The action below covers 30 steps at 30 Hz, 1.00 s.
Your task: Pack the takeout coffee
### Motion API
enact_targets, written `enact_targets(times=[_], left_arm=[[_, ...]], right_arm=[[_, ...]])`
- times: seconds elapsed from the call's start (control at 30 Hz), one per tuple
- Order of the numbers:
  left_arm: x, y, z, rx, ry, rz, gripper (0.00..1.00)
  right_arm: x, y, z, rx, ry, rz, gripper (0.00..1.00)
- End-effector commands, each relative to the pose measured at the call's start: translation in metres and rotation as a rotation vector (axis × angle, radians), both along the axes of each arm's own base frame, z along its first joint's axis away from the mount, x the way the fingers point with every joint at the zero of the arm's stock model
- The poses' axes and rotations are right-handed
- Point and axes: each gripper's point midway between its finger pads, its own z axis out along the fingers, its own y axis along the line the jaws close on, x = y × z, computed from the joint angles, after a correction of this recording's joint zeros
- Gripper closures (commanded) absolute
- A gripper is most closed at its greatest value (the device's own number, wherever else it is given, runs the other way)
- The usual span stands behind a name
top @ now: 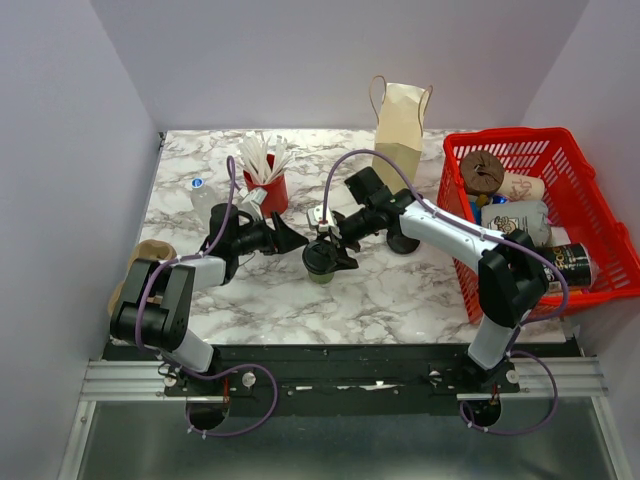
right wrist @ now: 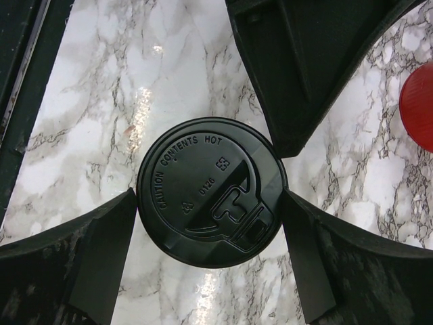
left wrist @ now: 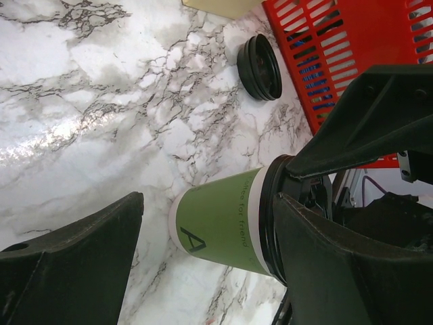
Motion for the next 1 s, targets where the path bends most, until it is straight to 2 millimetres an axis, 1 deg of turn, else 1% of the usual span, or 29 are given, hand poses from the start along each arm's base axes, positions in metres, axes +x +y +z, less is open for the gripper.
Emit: enact_targets(times=[0.0, 0.1, 0.23, 0.43, 0.63, 0.77, 0.97], left_arm=[[-0.01, 0.0, -0.002, -0.011, 0.022, -0.026, 0.15], [-0.012, 0.002, -0.007, 0.008, 0.038, -0.021, 0.15], [-0.011, 0.005, -0.008, 0.024, 0.049, -0.014, 0.16], [-0.015, 0.012, -0.027, 0.084, 0.104, 0.011, 0.17], [-0.016, 0.012, -0.037, 0.085, 0.123, 0.006, 0.18], [-0.013, 0.011, -0.04, 0.082, 0.119, 0.006, 0.18], [-0.01, 0.01, -0.039, 0.074, 0.115, 0.008, 0.18]], right_arm=[[0.001, -0.006, -0.03, -0.072, -0.009, -0.001, 0.08], [0.003, -0.005, -0.031, -0.074, -0.008, -0.009, 0.08], [0.006, -0.006, -0.036, -0.087, -0.011, -0.023, 0.09], [0.009, -0.01, -0.046, -0.116, -0.023, -0.04, 0.1], [0.006, -0.013, -0.057, -0.141, -0.044, -0.04, 0.1], [0.005, -0.018, -0.066, -0.166, -0.048, -0.046, 0.11], [0.001, -0.022, -0.07, -0.179, -0.044, -0.048, 0.11]])
